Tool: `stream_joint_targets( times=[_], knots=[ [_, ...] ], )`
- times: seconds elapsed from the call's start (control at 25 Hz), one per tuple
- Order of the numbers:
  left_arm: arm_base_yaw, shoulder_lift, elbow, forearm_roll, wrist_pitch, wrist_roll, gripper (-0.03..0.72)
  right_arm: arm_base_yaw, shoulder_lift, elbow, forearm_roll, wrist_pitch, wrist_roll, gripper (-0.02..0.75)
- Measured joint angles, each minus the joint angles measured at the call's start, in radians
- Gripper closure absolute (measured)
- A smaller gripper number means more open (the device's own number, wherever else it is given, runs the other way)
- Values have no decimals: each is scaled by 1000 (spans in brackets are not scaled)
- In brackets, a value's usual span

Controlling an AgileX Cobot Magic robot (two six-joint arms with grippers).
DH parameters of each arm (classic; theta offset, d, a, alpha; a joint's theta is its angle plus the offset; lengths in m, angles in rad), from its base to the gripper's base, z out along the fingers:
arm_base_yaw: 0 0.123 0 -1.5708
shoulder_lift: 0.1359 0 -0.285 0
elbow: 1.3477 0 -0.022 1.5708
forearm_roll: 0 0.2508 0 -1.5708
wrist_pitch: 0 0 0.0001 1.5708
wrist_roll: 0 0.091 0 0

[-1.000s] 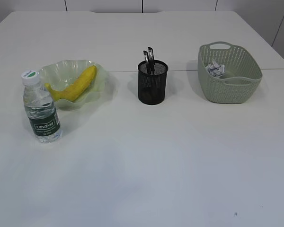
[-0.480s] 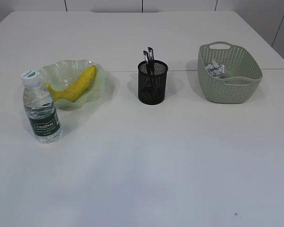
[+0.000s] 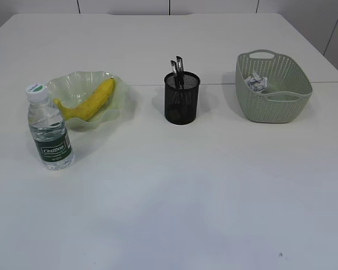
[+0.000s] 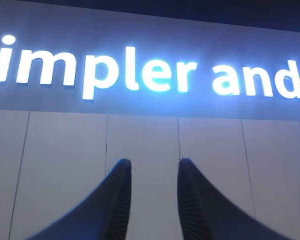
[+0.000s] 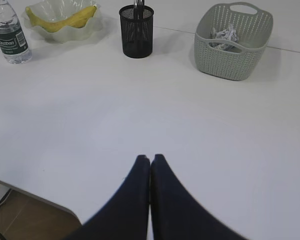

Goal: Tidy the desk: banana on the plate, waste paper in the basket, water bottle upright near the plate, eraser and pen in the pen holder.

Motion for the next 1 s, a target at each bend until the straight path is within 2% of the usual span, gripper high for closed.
stream_joint_targets(
  times=[0.6,1.0],
  knots=[
    [0,-8,21,282,104,-254,465,0,0,0,0,0,0,750],
    [0,-8,21,664,229,-604,465,0,0,0,0,0,0,750]
  ],
)
